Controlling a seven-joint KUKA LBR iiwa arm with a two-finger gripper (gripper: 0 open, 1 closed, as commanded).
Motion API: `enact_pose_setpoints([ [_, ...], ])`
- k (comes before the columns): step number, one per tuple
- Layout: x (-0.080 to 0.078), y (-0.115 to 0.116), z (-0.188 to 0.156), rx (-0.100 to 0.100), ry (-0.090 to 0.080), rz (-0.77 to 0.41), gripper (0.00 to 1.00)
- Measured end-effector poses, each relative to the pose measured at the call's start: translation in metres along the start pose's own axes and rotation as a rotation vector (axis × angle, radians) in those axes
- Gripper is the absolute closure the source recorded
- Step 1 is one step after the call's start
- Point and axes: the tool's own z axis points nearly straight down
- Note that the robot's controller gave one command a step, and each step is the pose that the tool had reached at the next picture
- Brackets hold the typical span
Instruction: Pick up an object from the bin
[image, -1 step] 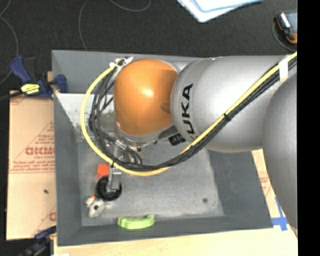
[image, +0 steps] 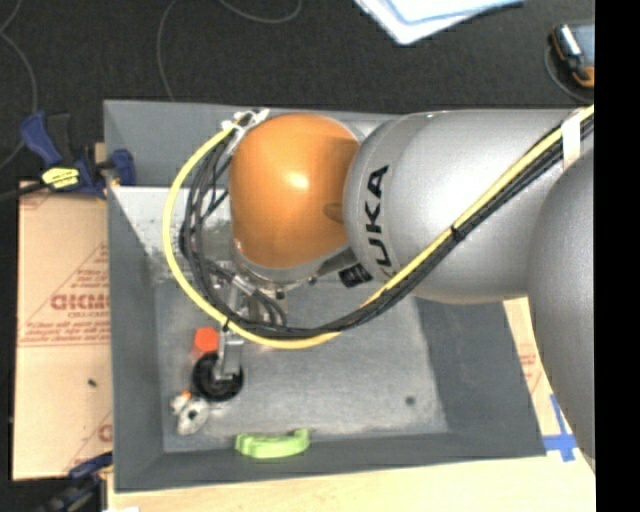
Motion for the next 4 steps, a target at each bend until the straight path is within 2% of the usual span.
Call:
enact_pose_setpoints([
  [1, -0.004, -0.024, 0.125, -0.001, 0.0, -0.616, 0.0],
  [2, 0.014, -0.043, 0.083, -0.001, -0.001, -0.412, 0.0],
  [3, -0.034, -0.013, 0.127, 0.0, -0.008, -0.972, 0.0],
  [4, -0.009, -0.025, 0.166, -0.002, -0.003, -0.681, 0.0],
])
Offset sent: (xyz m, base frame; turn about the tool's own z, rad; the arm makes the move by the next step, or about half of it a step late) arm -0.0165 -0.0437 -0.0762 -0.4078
